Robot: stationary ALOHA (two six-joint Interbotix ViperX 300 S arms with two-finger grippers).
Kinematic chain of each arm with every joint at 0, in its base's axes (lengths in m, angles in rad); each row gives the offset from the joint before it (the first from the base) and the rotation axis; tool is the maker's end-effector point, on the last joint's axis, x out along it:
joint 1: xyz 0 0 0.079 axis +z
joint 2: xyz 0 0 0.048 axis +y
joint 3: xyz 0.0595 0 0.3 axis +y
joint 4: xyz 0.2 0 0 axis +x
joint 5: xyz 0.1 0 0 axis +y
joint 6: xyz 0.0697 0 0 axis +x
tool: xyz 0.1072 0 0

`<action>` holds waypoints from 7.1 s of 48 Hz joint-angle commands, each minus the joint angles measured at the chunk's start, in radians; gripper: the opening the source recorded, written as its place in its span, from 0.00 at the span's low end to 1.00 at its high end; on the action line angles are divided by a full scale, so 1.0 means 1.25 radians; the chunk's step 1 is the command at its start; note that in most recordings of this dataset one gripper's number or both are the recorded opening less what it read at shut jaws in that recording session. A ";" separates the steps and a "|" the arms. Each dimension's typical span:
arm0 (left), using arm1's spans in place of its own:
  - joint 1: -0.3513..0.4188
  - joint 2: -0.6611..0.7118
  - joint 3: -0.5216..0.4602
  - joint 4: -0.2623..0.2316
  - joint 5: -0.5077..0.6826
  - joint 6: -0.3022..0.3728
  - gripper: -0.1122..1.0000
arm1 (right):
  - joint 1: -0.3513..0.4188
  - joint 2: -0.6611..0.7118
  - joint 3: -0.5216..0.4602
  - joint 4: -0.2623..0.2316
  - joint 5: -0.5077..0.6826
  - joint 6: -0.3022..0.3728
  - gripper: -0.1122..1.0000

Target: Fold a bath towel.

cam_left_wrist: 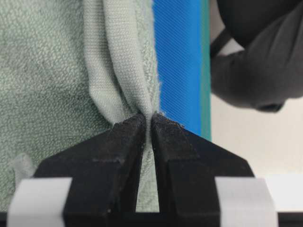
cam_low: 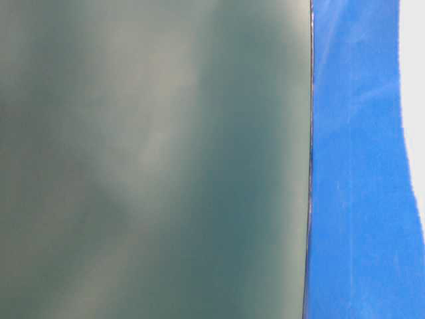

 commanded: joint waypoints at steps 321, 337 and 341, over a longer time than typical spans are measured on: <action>0.153 -0.547 0.269 0.384 0.441 -0.309 0.85 | -1.104 -0.212 0.090 -0.269 0.126 -0.430 0.67; 0.158 -0.544 0.269 0.384 0.439 -0.275 0.85 | -1.133 -0.194 0.106 -0.260 0.069 -0.448 0.67; 0.158 -0.541 0.268 0.384 0.439 -0.275 0.85 | -1.141 -0.151 0.112 -0.260 0.027 -0.448 0.67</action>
